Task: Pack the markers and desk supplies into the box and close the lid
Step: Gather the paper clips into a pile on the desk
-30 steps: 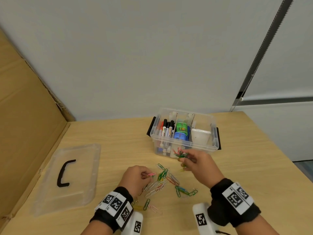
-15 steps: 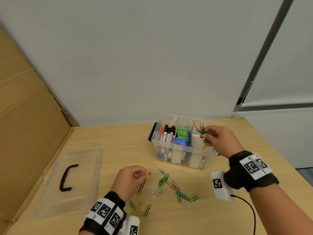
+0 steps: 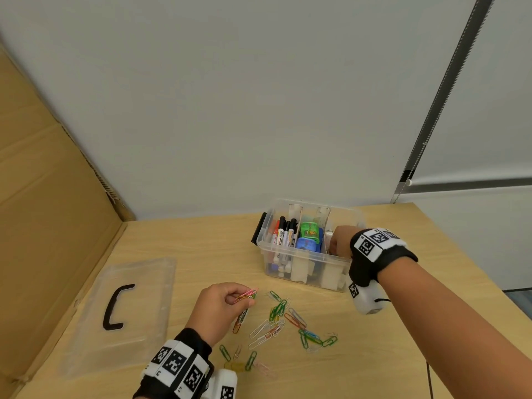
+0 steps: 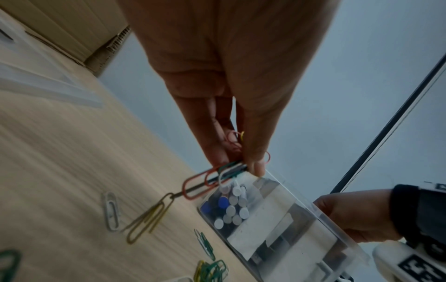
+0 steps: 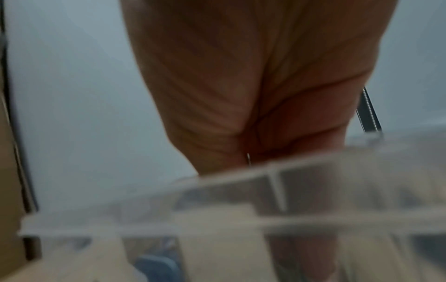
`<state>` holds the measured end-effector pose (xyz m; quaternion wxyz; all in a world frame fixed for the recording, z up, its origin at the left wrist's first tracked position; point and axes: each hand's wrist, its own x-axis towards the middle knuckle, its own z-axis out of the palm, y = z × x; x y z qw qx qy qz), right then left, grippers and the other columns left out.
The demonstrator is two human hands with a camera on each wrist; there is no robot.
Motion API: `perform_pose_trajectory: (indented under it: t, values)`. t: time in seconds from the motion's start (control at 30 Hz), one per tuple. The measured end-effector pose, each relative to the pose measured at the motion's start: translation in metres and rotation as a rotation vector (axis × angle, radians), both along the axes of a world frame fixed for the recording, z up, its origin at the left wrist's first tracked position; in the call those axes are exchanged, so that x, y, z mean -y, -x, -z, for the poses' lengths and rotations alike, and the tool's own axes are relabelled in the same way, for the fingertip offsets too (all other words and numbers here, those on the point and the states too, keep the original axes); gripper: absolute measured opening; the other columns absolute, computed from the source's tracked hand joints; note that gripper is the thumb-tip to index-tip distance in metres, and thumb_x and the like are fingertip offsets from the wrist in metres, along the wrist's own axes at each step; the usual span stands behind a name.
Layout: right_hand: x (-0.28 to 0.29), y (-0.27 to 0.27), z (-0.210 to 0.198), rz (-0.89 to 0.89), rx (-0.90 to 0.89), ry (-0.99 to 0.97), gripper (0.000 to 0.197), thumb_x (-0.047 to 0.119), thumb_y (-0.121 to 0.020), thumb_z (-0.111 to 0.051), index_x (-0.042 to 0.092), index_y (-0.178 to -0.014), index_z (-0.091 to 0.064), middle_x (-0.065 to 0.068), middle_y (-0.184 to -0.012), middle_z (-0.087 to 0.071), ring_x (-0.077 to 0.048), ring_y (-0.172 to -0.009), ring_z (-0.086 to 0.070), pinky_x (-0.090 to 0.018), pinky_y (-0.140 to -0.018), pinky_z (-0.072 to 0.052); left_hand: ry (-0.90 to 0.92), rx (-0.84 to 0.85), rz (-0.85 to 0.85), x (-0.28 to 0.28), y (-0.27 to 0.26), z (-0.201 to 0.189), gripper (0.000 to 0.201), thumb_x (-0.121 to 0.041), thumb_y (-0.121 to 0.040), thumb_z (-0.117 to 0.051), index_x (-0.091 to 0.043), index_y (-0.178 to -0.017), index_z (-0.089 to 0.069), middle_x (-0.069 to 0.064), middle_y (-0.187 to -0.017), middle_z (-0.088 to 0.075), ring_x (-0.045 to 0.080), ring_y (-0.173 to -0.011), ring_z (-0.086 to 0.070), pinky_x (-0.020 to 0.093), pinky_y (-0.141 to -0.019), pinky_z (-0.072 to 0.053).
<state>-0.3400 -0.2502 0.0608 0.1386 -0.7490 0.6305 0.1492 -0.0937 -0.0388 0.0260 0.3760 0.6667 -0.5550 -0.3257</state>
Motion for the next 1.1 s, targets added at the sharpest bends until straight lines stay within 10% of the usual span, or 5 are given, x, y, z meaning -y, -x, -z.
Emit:
perform_pose_trajectory:
  t: [0.23, 0.33, 0.47, 0.73, 1.1]
  values:
    - [-0.055, 0.029, -0.016, 0.092, 0.638, 0.407, 0.021, 0.01, -0.094, -0.046, 0.018, -0.1, -0.065, -0.001, -0.099, -0.066, -0.016, -0.088, -0.062, -0.029, -0.08, -0.052, 0.051, 0.015, -0.018, 0.0, 0.007, -0.003, 0.015, -0.021, -0.076, -0.077, -0.034, -0.082, -0.073, -0.026, -0.068, -0.067, -0.003, -0.063, -0.057, 0.014, -0.065, -0.05]
    - [-0.079, 0.053, 0.005, 0.056, 0.624, 0.686, 0.027, 0.018, -0.096, -0.043, 0.016, -0.118, -0.059, -0.001, -0.115, -0.06, -0.018, -0.106, -0.053, -0.029, -0.087, -0.046, 0.08, 0.007, -0.003, 0.009, 0.019, -0.016, 0.014, -0.026, -0.076, -0.076, -0.035, -0.086, -0.074, -0.017, -0.08, -0.072, 0.005, -0.074, -0.06, 0.029, -0.074, -0.056]
    - [-0.088, 0.066, 0.038, 0.09, 0.649, 0.553, 0.046, 0.029, -0.101, -0.032, 0.024, -0.146, -0.034, 0.004, -0.151, -0.036, -0.018, -0.132, -0.039, -0.032, -0.11, -0.033, 0.188, 0.012, 0.057, 0.038, 0.052, -0.056, 0.018, -0.026, -0.079, -0.072, -0.034, -0.095, -0.072, -0.012, -0.087, -0.071, 0.007, -0.081, -0.062, 0.027, -0.076, -0.055]
    - [-0.087, 0.066, 0.04, 0.083, 0.586, 0.583, 0.049, 0.034, -0.1, -0.027, 0.023, -0.147, -0.033, 0.006, -0.153, -0.032, -0.016, -0.132, -0.043, -0.033, -0.102, -0.041, 0.329, -0.078, 0.085, 0.122, 0.142, -0.093, 0.017, -0.023, -0.08, -0.073, -0.022, -0.097, -0.074, -0.01, -0.088, -0.073, 0.002, -0.075, -0.063, 0.022, -0.077, -0.055]
    - [-0.09, 0.065, 0.039, 0.049, 0.535, 0.578, 0.076, 0.048, -0.086, 0.002, 0.021, -0.147, -0.032, 0.005, -0.155, -0.029, -0.013, -0.133, -0.041, -0.032, -0.1, -0.041, -0.175, 0.745, 0.457, 0.158, 0.179, -0.059, 0.022, -0.018, -0.092, -0.053, -0.006, -0.077, -0.065, 0.011, -0.078, -0.062, 0.03, -0.087, -0.065, 0.036, -0.084, -0.051]
